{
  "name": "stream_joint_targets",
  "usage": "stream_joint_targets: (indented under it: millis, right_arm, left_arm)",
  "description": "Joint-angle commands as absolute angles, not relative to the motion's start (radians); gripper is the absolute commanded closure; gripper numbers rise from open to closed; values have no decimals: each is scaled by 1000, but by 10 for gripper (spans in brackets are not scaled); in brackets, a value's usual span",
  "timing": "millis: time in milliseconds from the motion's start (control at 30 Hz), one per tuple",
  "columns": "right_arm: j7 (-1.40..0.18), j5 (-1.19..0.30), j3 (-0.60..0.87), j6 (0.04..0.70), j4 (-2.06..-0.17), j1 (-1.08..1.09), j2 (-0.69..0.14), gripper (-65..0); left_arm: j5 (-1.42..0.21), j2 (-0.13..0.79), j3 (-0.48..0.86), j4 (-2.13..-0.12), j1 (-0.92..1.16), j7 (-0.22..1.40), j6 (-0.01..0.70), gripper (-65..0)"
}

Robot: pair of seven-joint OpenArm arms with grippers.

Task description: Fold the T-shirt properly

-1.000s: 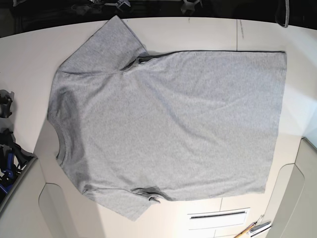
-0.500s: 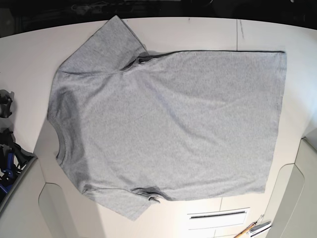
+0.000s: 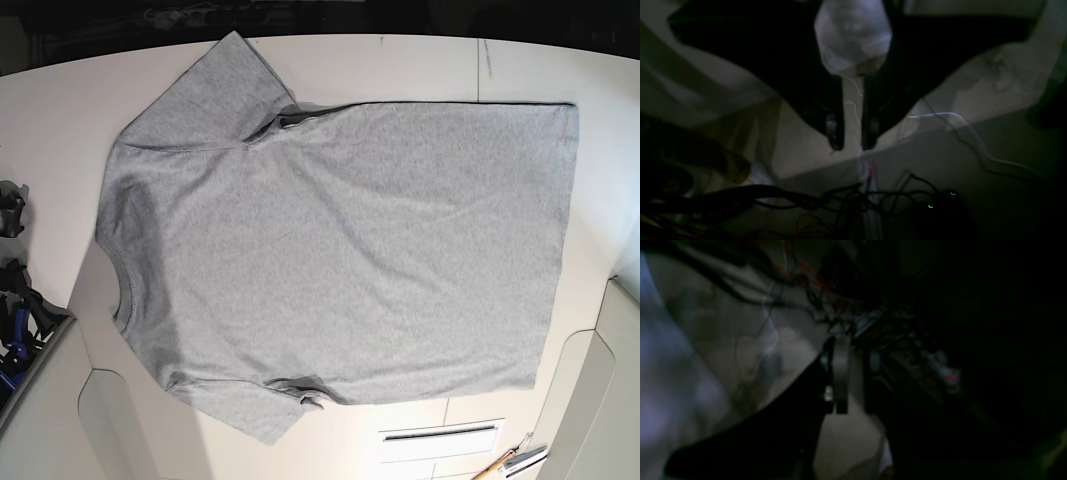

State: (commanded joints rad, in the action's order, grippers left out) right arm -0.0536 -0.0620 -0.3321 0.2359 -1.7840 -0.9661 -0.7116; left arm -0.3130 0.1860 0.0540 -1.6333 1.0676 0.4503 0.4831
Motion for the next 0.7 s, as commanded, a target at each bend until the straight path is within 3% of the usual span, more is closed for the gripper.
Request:
stream_joint_targets:
  millis: [33, 133, 367, 533, 633, 700]
  right_arm:
    - [-54, -77, -291, 241, -1820, -986, -716, -70]
    - [-60, -139, -171, 278, -1914, -1032, -717, -70]
    - [-64, -336, 60, 295, -2047, -1047, -698, -74]
    - [-137, -489, 200, 294, -2048, -1016, -627, -238]
    - [-270, -567, 255, 285, -2045, -970, -583, -249]
    - [-297, -592, 274, 284, -2041, -943, -567, -256]
  left_arm:
    - [-325, 186, 80, -1672, 1084, 454, 487, -203]
    - [-383, 186, 160, -1776, 1112, 508, 589, -298]
    - [-520, 186, 437, -1957, 1114, 551, 642, -305]
    - [-700, 186, 607, -2002, 1111, 551, 696, -306]
    - [-775, 199, 643, -2004, 1111, 551, 698, -402]
    - [-804, 229, 643, -2004, 1106, 551, 698, -425]
